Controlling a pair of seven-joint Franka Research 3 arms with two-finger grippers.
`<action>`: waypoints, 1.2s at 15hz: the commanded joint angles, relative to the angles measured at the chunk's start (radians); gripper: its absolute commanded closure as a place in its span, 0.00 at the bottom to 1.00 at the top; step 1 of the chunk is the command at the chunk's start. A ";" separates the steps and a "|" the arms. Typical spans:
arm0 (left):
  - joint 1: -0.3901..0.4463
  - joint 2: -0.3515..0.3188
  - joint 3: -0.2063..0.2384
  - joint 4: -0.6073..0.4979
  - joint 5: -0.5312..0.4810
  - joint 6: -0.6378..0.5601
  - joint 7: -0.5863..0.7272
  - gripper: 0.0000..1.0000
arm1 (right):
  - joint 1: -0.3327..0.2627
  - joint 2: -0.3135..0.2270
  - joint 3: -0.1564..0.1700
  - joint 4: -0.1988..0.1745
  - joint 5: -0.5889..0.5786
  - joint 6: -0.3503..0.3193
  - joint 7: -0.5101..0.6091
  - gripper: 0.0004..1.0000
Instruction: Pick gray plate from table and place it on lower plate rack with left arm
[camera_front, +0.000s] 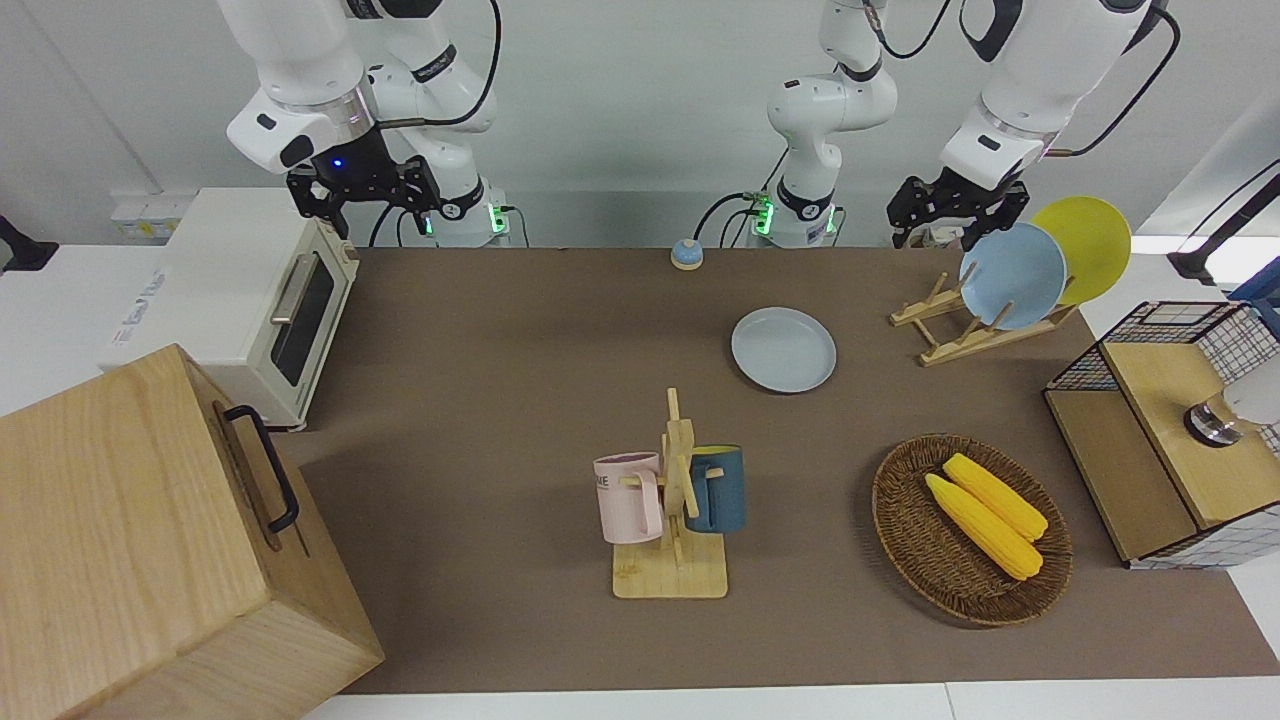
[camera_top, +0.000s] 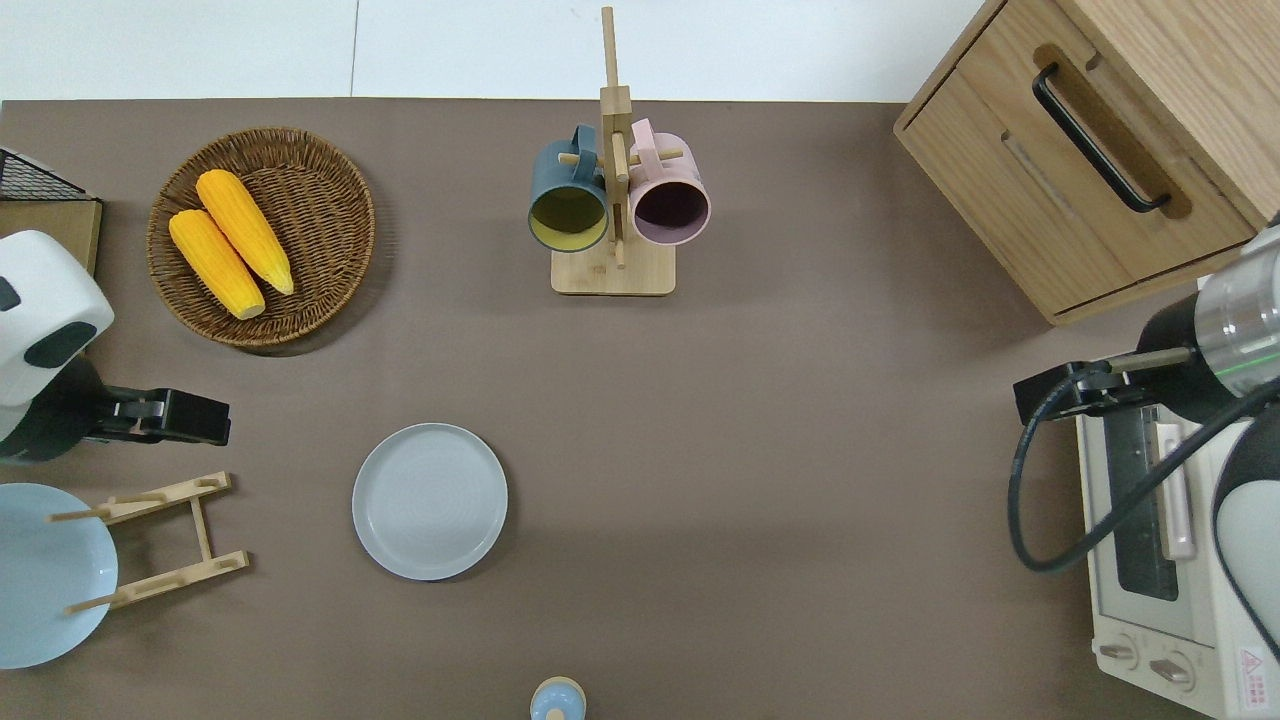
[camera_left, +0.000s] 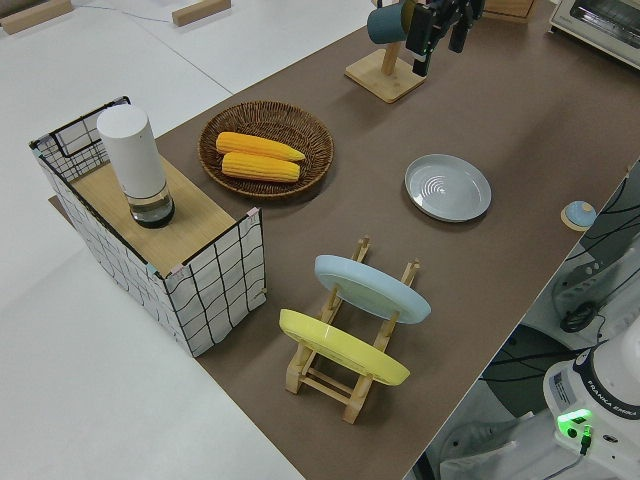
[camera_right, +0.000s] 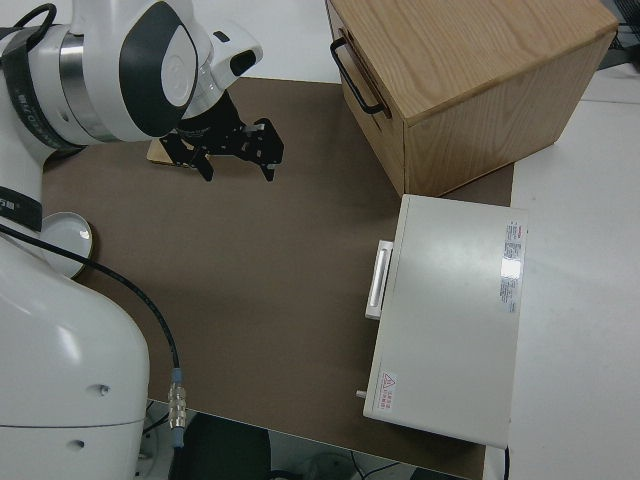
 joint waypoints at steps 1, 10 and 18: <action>-0.005 -0.008 0.001 -0.046 0.023 0.032 -0.014 0.01 | -0.024 -0.002 0.021 0.007 -0.005 -0.013 0.012 0.02; -0.004 -0.153 0.004 -0.365 0.007 0.241 -0.019 0.01 | -0.024 -0.004 0.020 0.006 -0.006 -0.011 0.012 0.02; -0.002 -0.198 0.018 -0.540 -0.020 0.394 -0.016 0.01 | -0.024 -0.002 0.020 0.007 -0.006 -0.013 0.012 0.02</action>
